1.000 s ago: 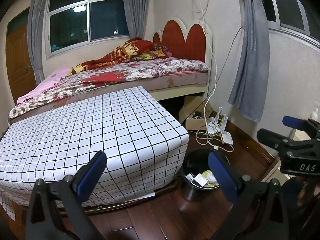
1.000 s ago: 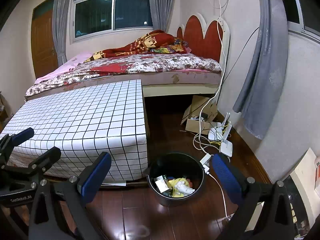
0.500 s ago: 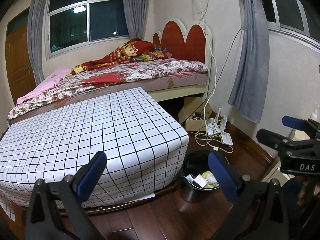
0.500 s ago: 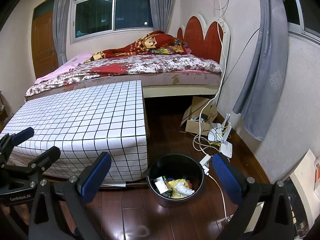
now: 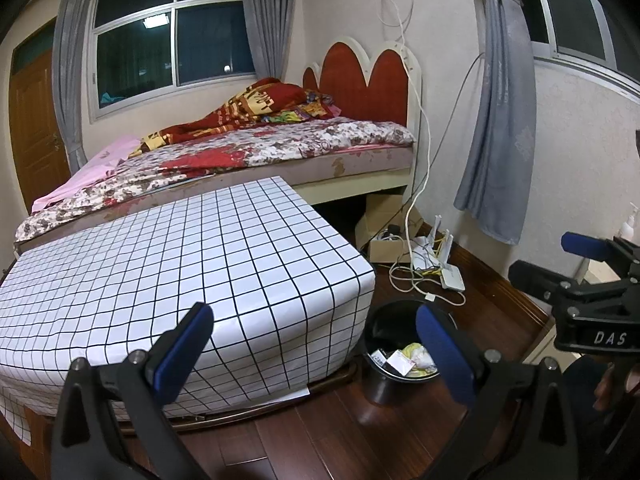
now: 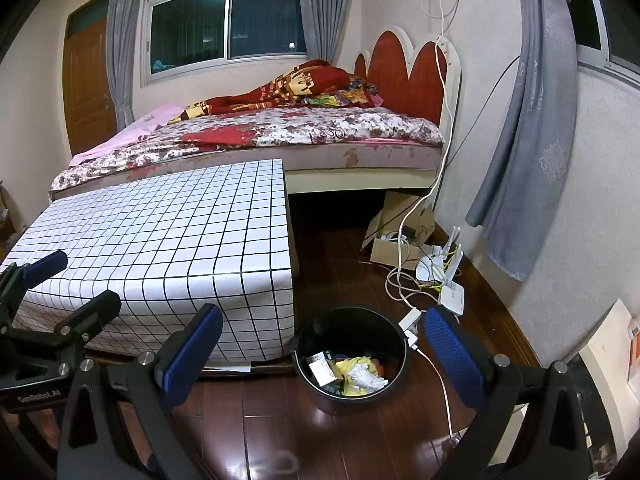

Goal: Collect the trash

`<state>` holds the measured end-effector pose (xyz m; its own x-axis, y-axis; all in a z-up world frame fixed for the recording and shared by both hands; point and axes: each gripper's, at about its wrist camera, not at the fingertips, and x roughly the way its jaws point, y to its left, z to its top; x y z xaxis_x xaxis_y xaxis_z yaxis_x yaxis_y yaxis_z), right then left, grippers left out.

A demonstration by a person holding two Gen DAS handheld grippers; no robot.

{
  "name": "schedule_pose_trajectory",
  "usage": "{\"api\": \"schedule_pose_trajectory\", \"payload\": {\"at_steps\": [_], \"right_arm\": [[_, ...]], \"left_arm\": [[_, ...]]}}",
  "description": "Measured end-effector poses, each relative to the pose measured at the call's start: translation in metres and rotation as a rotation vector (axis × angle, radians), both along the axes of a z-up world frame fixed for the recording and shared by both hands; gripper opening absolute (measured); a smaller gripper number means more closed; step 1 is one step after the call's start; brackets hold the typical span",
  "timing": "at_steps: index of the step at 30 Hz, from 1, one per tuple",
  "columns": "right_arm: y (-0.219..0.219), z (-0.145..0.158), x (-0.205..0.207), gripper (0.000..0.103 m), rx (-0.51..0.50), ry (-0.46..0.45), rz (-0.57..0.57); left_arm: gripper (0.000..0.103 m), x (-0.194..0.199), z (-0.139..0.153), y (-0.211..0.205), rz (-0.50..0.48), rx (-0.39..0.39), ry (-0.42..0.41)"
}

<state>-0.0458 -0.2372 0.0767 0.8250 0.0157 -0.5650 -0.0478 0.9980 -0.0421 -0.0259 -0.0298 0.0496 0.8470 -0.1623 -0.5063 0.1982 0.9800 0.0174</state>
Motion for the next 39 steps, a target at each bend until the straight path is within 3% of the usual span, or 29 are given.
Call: {"api": "schedule_pose_trajectory", "payload": {"at_steps": [39], "right_arm": [[-0.007, -0.012, 0.001, 0.102, 0.000, 0.015, -0.005]], "left_arm": [[0.102, -0.001, -0.001, 0.004, -0.029, -0.006, -0.026]]}}
